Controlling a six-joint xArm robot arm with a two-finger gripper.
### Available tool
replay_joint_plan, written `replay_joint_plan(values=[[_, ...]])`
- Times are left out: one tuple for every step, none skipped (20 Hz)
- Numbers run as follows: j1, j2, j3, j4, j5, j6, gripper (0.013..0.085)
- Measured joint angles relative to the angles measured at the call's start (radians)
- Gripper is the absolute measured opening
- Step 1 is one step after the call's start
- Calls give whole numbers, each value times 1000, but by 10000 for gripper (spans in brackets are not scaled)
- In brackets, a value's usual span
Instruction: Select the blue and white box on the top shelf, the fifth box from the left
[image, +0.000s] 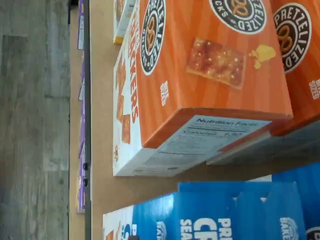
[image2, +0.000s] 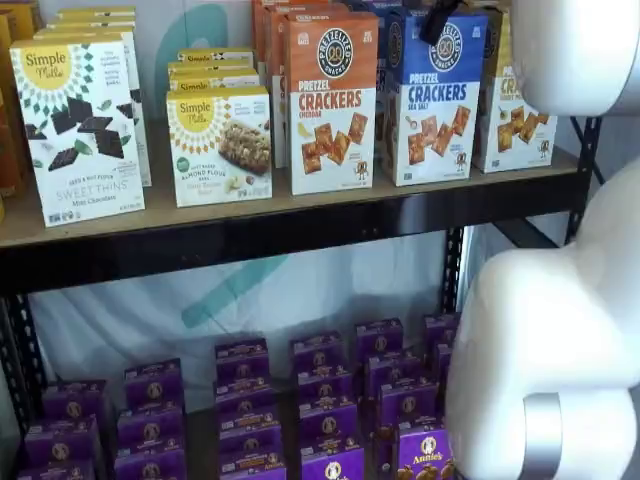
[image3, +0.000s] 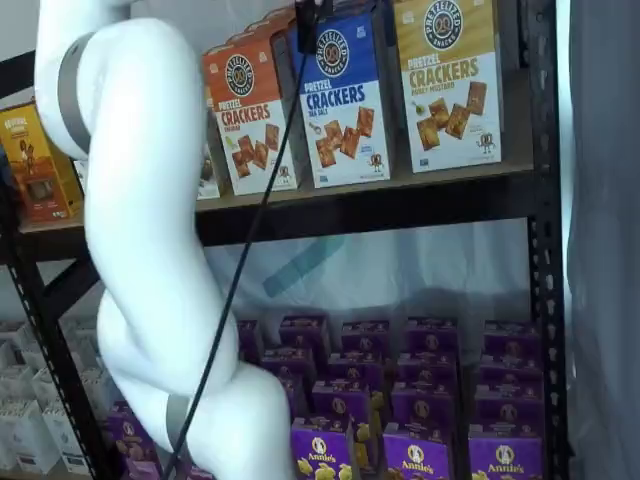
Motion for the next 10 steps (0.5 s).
replay_joint_plan(values=[[0, 6, -7, -5, 3, -1, 850], [1, 9, -10, -7, 5, -2, 850], [0, 13, -14, -7, 6, -2, 850], [-1, 17, -19, -6, 9, -2, 850], [-2, 21, -24, -5, 13, -3, 850], [-3, 31, -39, -7, 27, -2, 850], [-2, 40, -53, -13, 39, -1, 850], [1, 45, -60, -22, 44, -1, 850], [3, 53, -71, -30, 52, -2, 850], [4, 62, -85, -38, 64, -2, 850]])
